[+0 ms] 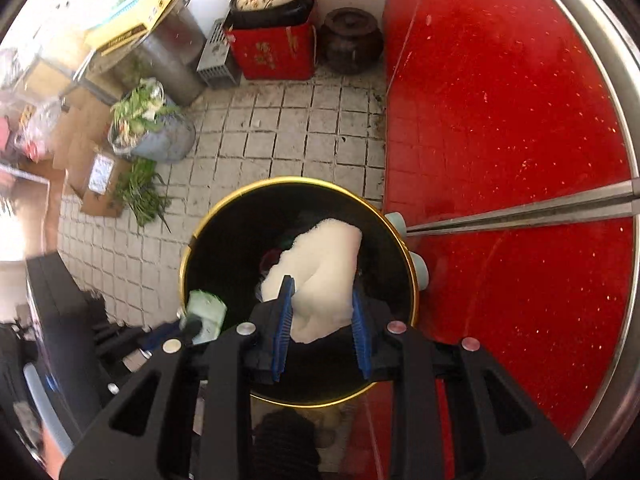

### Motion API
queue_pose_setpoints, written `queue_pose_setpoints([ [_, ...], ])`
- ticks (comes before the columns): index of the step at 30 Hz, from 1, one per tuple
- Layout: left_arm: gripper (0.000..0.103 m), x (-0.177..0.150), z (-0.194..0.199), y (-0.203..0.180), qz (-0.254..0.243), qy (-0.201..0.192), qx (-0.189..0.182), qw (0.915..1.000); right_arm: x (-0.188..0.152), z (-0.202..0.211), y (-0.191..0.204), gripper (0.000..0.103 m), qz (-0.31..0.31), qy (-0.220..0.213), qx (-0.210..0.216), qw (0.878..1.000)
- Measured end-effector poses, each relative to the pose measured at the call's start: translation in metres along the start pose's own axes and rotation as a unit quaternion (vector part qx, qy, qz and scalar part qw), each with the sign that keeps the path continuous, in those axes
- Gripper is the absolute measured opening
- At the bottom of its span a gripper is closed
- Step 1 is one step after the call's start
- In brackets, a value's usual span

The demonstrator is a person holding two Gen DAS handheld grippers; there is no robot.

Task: Collect trash
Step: 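Carry the spray bottle and green tray over the bin and release both, then grasp the red lid with the right gripper while the left grasps the foil wrapper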

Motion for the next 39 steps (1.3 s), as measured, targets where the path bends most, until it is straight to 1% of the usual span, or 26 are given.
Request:
queue_pose_setpoints([
  [3,0.007,0.002,-0.003,-0.004,-0.008,-0.004,0.008,0.9999,-0.005,-0.007,0.003,0.028,0.007,0.010,-0.001,1.000],
  [8,0.007,0.006,-0.003,-0.013,0.002,-0.013,0.001,0.9999,-0.015,-0.017,0.009,0.027,0.007,0.024,0.006,1.000],
  [15,0.007,0.004,-0.006,-0.020,0.001,-0.012,0.003,0.9999,-0.025,-0.028,-0.001,0.028,-0.022,0.033,0.016,0.999],
  [16,0.008,0.004,-0.005,-0.021,0.000,-0.014,0.006,0.9999,-0.024,-0.027,-0.003,0.037,-0.026,0.031,0.015,0.999],
  [17,0.021,0.005,-0.004,-0.022,-0.002,-0.015,0.009,0.9998,-0.024,-0.026,-0.005,0.049,-0.033,0.029,0.014,0.999],
  [18,0.069,0.005,-0.002,-0.023,-0.002,-0.016,0.009,0.9998,-0.024,-0.025,-0.007,0.075,-0.036,0.028,0.015,0.999],
  [19,0.094,0.006,0.003,-0.022,0.004,-0.027,0.014,0.9995,-0.023,-0.022,-0.007,0.089,-0.039,0.023,0.017,0.999],
  [20,0.096,0.008,0.010,-0.021,0.008,-0.042,0.016,0.9990,-0.021,-0.019,-0.007,0.089,-0.039,0.016,0.018,0.999],
  [22,0.096,0.009,0.022,-0.018,0.014,-0.047,0.012,0.9987,-0.016,-0.010,-0.002,0.089,-0.038,0.009,0.027,0.999],
  [24,0.096,0.010,0.046,-0.014,0.020,-0.058,0.004,0.9981,-0.012,0.000,0.004,0.089,-0.039,0.000,0.039,0.998],
  [25,0.096,0.009,0.059,-0.012,0.016,-0.068,0.007,0.9975,-0.008,0.012,0.010,0.089,-0.043,-0.012,0.049,0.998],
  [26,0.096,0.007,0.083,-0.007,0.015,-0.087,0.012,0.9960,-0.005,0.022,0.016,0.089,-0.044,-0.022,0.059,0.997],
  [27,0.096,0.005,0.097,-0.004,0.018,-0.097,0.010,0.9950,-0.001,0.041,0.026,0.089,-0.041,-0.038,0.073,0.996],
  [28,0.096,0.001,0.124,0.002,0.028,-0.114,0.005,0.9931,0.002,0.054,0.033,0.090,-0.037,-0.048,0.081,0.995],
  [29,0.096,-0.003,0.141,0.007,0.035,-0.124,0.003,0.9916,0.006,0.075,0.041,0.091,-0.035,-0.064,0.092,0.993],
  [30,0.096,-0.006,0.162,0.012,0.044,-0.138,0.001,0.9894,0.008,0.104,0.050,0.097,-0.034,-0.088,0.107,0.990],
  [32,0.096,-0.023,0.214,0.020,0.058,-0.173,-0.008,0.9832,0.006,0.152,0.061,0.097,-0.030,-0.119,0.124,0.985],
  [34,0.096,-0.039,0.249,0.018,0.059,-0.192,-0.021,0.9795,-0.005,0.204,0.060,0.097,-0.024,-0.154,0.126,0.980],
  [35,0.096,-0.044,0.259,0.014,0.057,-0.191,-0.027,0.9796,-0.014,0.232,0.055,0.097,-0.024,-0.179,0.123,0.976],
  [36,0.097,-0.051,0.268,0.007,0.048,-0.189,-0.033,0.9803,-0.030,0.262,0.043,0.097,-0.026,-0.208,0.116,0.971],
  [37,0.097,-0.056,0.273,-0.003,0.037,-0.185,-0.039,0.9812,-0.051,0.285,0.028,0.097,-0.029,-0.229,0.103,0.968],
  [39,0.097,-0.068,0.280,-0.038,-0.010,-0.172,-0.050,0.9839,-0.097,0.311,-0.006,0.097,-0.043,-0.240,0.070,0.967],
])
Point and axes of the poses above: each gripper's, at about its wrist camera, not at the fingertips, and z roughly against the way its jaws point, y to its left, x to its top, the point moved 6 cm from there along -z, roughly the way its jaws point, and after that the axes turned 15 degrees about z, right-handed, at the moved point
